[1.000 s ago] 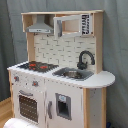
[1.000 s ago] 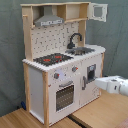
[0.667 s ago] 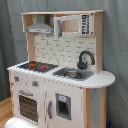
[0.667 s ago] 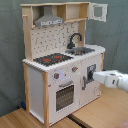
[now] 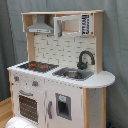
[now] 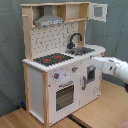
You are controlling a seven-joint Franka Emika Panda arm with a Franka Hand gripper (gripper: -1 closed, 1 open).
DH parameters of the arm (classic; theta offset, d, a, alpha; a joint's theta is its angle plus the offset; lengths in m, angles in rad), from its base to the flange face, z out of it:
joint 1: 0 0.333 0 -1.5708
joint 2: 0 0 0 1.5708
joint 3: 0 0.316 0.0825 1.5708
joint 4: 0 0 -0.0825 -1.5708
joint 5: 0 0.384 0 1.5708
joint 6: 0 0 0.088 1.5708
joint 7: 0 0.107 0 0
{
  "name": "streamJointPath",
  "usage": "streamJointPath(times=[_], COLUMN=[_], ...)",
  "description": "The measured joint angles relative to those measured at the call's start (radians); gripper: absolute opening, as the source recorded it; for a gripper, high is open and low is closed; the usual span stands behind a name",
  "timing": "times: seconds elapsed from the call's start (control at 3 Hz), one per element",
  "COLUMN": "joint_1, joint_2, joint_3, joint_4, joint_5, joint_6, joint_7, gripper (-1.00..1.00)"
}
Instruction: Play with the kitchen
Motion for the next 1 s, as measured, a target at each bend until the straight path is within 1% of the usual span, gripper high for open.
streamJointPath(times=[0.33,0.67,1.0], joint_1=[-0.034,-0.047,-0.045], joint_2=[0.0,-0.001,-0.001], joint_3=[-0.054,-0.093,-0.117], joint_4=[0.059,0.1,0.111], joint_5=[-0.064,-0.133,-0.205], joint_6=[-0.041,-0.098,-0.157], joint_7=[0.007,0.036,0.093], gripper=[1.0,1.0,1.0])
